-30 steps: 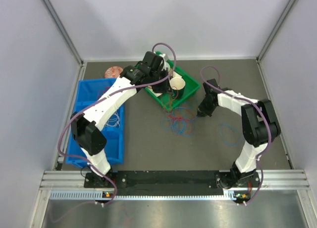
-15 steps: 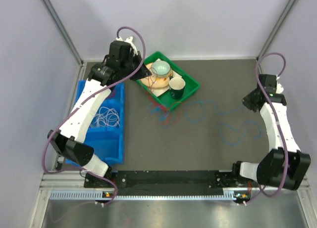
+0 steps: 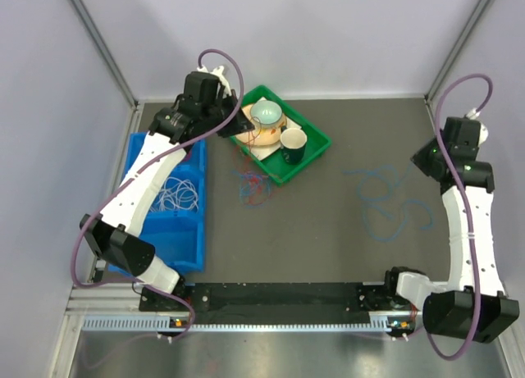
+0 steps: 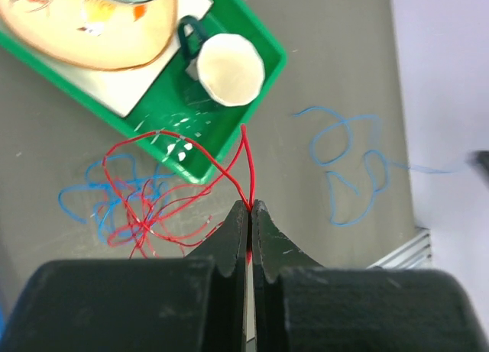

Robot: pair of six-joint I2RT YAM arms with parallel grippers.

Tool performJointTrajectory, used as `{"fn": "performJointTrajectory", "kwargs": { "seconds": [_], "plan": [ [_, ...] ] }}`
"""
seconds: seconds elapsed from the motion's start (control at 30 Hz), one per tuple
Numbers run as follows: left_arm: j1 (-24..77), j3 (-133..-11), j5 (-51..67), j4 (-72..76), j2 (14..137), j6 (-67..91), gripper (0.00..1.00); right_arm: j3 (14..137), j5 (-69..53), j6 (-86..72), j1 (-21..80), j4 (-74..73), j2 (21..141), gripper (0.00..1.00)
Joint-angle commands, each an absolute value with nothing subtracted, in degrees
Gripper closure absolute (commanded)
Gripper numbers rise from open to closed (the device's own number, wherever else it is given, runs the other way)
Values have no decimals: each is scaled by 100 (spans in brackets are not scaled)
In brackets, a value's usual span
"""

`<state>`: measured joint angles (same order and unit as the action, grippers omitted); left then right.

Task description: Untangle the cables

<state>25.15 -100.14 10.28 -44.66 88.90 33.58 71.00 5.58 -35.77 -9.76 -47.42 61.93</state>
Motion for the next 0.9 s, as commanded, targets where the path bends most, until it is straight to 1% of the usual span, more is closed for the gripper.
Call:
{"fn": "performJointTrajectory", "kwargs": {
  "seconds": [0.0,0.03,0.13,0.17,0.2,0.23,0.33,0.4,0.43,0.5,0.57,0.67,0.77,0.87],
  "plan": [
    [2522,-10178,1484,-3806,8816,3585,100,6338,-132,-3217,-774,-4649,6310,58],
    [2514,-10143,1616,-3588,8789,3647,100,6276,-19,-3208,-608,-4641,6311,43],
    [2522,-10063,2046,-3209,8684,3937,100,6223,167,-3190,339,-4300,6240,32],
    [2522,-10116,2100,-3165,8710,4025,100,6170,89,-3190,821,-4124,6258,32],
    [2522,-10151,2127,-3173,8745,4051,100,6100,27,-3199,1035,-3931,6275,32],
    [2531,-10177,2162,-3199,8780,4078,100,5926,-356,-3208,1220,-3468,6362,32],
    [2531,-10152,2442,-3086,8798,4192,100,5521,-955,-3208,1906,-2710,6643,33],
    [2531,-10055,3039,-2762,8789,4358,100,5371,-1151,-3086,2230,-2067,6837,35],
    [2531,-9968,3180,-2681,8798,4438,100,5318,-1230,-3041,2302,-1961,6934,38],
    [2531,-9871,3558,-2506,8789,4596,100,5282,-1230,-2936,2425,-1715,7198,38],
    [2540,-9721,3542,-2479,8719,4614,100,5221,-1519,-2883,2443,-1478,7382,38],
    [2540,-9703,3507,-2487,8684,4614,100,5212,-1723,-2734,2513,-1310,7619,35],
    [2540,-9712,3621,-2382,8666,4719,100,5256,-1539,-2549,2645,-1099,7857,31],
    [2531,-9721,3726,-2294,8684,4833,100,5361,-1030,-2540,2803,-853,8191,29]
  ]
}}
